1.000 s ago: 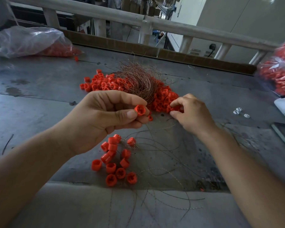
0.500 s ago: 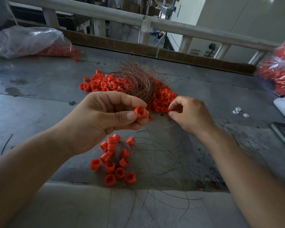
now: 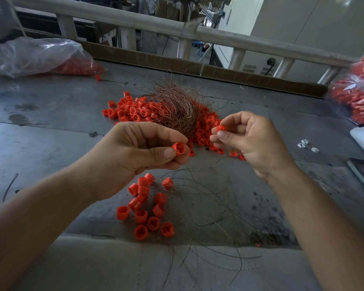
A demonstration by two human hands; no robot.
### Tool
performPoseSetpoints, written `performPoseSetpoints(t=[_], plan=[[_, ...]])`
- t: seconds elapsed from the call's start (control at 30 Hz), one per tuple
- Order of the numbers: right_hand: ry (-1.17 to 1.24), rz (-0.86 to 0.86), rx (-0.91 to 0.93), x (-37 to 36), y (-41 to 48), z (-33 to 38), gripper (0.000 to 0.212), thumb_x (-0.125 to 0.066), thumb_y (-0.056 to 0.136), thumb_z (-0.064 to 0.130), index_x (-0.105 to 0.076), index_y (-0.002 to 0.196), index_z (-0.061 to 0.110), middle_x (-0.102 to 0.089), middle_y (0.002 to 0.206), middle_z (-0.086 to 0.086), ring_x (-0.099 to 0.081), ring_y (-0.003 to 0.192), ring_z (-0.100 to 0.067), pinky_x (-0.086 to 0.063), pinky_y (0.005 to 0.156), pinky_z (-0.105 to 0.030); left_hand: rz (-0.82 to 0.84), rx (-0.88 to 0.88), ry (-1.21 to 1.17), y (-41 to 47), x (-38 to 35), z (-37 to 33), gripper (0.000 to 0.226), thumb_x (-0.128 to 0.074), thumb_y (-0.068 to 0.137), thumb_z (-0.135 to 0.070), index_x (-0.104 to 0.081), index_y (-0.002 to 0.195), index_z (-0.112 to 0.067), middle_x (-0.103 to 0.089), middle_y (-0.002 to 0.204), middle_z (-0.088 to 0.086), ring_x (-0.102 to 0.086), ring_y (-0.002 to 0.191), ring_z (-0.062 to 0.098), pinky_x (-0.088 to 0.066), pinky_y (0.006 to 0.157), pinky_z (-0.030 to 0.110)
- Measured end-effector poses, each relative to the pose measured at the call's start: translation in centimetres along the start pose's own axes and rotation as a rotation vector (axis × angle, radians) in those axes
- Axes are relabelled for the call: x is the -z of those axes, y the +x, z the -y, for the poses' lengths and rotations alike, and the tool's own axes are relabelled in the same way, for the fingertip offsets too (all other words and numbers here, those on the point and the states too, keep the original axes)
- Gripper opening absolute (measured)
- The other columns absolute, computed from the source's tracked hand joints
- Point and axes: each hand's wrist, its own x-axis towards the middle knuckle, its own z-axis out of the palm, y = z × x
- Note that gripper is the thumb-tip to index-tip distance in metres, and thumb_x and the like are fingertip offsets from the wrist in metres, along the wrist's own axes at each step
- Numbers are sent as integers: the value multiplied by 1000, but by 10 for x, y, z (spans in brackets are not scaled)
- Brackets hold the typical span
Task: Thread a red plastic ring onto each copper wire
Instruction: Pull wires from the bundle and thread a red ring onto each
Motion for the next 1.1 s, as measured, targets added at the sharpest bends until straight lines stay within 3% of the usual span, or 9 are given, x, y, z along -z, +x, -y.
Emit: performPoseSetpoints(t=[0.07,0.2,0.37,0.53,0.67,0.83,1.1], plan=[[58,53,-5,-2,-4,7,20,-62,76,-8,-52,75,10,-66,69,-8,-66,59,-13,-57,60,-26,-20,8,10,0,-1,0,27,-77,56,-8,-76,80,-18,-73,78,7,-70,75,15,-54,63,17],[59,161,35,-6,-12,17,19,-66,70,-7,-57,71,10,-67,66,-6,-66,64,-17,-58,64,-28,-26,12,10,1,-2,0,25,-70,57,-13,-76,80,-19,-73,77,6,-70,75,15,-54,63,17],[64,200,32,-11,-18,19,18,-68,58,15,-62,73,7,-67,67,-6,-66,65,-17,-57,65,-26,-33,3,33,2,-3,2,23,-68,62,-7,-76,80,-20,-73,78,6,-70,75,15,-54,64,18],[63,263,72,-16,-21,20,26,-66,59,12,-64,84,13,-68,75,-2,-67,74,-13,-55,70,-22,-51,5,63,3,-3,3,25,-66,62,-10,-75,84,-19,-73,80,7,-70,76,16,-53,64,17],[65,297,126,-19,-26,23,21,-67,58,15,-67,78,19,-68,72,4,-66,75,-12,-55,75,-23,-81,2,82,3,-3,3,29,-62,60,-12,-76,83,-22,-74,82,5,-70,77,16,-53,64,17],[32,273,125,-21,-26,23,21,-68,58,19,-66,79,18,-63,59,6,-61,57,-7,-54,59,-20,-94,6,76,2,-3,3,29,-63,58,-13,-76,83,-21,-74,80,6,-71,76,17,-53,63,18],[88,317,100,-22,-25,20,21,-67,61,17,-65,82,15,-68,65,0,-66,61,-13,-55,59,-23,-104,2,77,2,-3,1,28,-63,59,-12,-75,83,-20,-73,80,6,-70,75,17,-54,63,18]])
